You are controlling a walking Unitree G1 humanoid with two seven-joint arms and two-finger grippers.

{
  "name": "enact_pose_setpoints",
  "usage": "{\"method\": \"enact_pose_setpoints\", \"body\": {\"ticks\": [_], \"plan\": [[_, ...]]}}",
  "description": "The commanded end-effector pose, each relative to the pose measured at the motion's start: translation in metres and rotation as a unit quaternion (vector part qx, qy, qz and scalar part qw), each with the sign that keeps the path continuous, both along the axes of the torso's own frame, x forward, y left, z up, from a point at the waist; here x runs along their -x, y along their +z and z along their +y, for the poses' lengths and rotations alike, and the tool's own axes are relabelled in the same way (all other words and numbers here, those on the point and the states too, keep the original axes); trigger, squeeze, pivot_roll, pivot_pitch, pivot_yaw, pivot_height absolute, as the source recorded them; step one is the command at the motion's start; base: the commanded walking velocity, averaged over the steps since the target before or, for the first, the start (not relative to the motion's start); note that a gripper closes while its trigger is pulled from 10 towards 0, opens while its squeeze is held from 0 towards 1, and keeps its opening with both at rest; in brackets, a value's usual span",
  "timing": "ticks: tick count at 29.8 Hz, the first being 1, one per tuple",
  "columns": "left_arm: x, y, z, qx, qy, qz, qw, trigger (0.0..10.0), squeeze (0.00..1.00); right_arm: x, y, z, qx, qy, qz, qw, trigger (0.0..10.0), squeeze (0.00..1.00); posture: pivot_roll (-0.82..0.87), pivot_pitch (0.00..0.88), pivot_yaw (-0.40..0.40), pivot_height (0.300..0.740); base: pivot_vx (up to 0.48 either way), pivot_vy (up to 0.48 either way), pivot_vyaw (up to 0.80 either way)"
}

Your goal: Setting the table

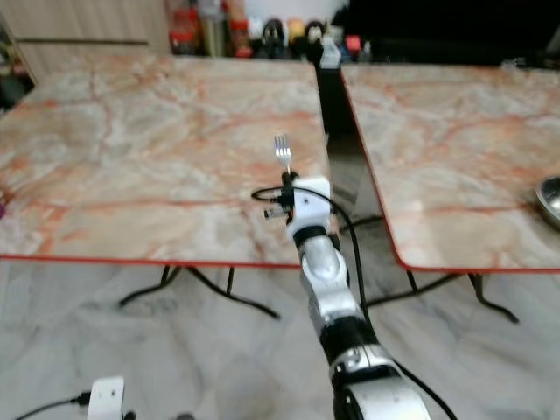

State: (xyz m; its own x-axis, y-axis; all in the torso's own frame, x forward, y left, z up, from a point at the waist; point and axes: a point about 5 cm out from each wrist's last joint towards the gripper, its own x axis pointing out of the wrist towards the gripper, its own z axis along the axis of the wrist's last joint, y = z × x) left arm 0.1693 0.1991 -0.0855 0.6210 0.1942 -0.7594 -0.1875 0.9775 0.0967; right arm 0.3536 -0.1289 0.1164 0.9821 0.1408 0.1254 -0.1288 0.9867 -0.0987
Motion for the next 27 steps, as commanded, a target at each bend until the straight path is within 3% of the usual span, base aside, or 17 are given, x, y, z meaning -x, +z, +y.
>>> {"method": "enact_pose_setpoints", "body": {"ticks": [1, 11, 19, 27], "plan": [[0.007, -0.002, 0.007, -0.009, 0.005, 0.012, 1.000, 10.0, 0.00, -0.002, 0.011, 0.003, -0.005, 0.001, -0.025, 1.000, 10.0, 0.00, 0.10, 0.098, -0.037, 0.715, 0.000, -0.375, 0.00], [0.006, -0.002, 0.007, -0.010, 0.001, 0.010, 1.000, 10.0, 0.00, -0.003, 0.014, -0.012, 0.001, -0.019, -0.039, 0.999, 10.0, 0.00, 0.09, 0.099, -0.032, 0.715, 0.000, -0.378, 0.00], [0.004, -0.001, 0.008, -0.013, -0.001, 0.007, 1.000, 10.0, 0.00, -0.004, 0.017, 0.004, -0.010, -0.002, -0.043, 0.999, 10.0, 0.00, 0.09, 0.096, -0.031, 0.715, 0.000, -0.378, 0.00], [0.006, -0.001, 0.008, -0.014, -0.002, 0.009, 1.000, 10.0, 0.00, 0.000, 0.011, 0.015, 0.008, 0.021, -0.035, 0.999, 10.0, 0.00, 0.08, 0.081, -0.032, 0.715, 0.000, -0.375, 0.10]]}}
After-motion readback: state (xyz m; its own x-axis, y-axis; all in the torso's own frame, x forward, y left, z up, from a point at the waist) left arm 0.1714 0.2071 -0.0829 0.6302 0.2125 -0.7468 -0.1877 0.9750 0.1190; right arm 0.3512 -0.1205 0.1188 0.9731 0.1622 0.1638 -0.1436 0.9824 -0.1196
